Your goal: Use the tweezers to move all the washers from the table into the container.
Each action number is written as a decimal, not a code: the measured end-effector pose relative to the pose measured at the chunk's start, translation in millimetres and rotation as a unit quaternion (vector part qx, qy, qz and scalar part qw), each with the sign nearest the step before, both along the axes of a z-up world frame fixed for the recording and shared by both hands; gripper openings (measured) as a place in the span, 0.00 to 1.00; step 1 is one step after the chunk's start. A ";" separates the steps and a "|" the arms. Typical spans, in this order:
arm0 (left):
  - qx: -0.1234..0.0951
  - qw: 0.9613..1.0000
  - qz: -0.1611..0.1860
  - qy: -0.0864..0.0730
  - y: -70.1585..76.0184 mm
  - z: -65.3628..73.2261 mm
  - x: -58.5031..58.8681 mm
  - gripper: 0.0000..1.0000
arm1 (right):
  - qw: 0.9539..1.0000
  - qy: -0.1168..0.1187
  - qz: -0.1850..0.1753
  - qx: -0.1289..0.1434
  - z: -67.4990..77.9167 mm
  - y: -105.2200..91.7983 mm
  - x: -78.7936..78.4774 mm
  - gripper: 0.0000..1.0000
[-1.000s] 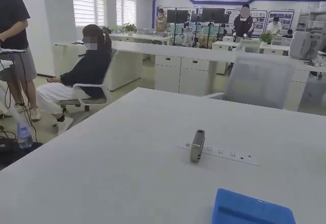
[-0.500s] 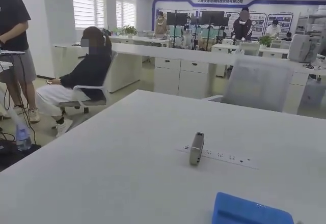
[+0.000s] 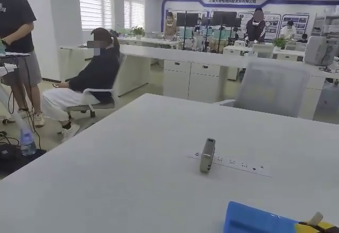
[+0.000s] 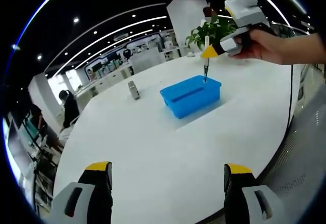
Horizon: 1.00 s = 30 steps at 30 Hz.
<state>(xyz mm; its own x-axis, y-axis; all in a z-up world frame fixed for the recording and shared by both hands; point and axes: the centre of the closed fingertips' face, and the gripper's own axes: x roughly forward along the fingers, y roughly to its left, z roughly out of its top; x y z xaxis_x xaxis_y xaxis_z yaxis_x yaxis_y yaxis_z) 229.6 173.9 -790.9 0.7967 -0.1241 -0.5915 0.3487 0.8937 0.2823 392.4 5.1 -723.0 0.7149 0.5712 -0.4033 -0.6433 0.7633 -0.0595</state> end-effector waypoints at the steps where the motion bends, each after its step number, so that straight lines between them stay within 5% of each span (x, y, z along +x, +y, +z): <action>1: -0.002 1.000 0.001 -0.001 0.3 0.3 0.2 0.93 | 1.000 0.003 -0.002 -0.001 -4.2 0.0 3.8 0.01; 16: -0.001 1.000 0.009 0.001 2.9 -0.4 0.6 0.93 | 0.999 0.045 -0.015 -0.023 -55.1 -1.3 25.2 0.01; 30: 0.000 1.000 0.008 0.003 2.8 -0.7 0.0 0.93 | 0.998 0.051 -0.009 -0.042 -71.3 1.3 30.3 0.01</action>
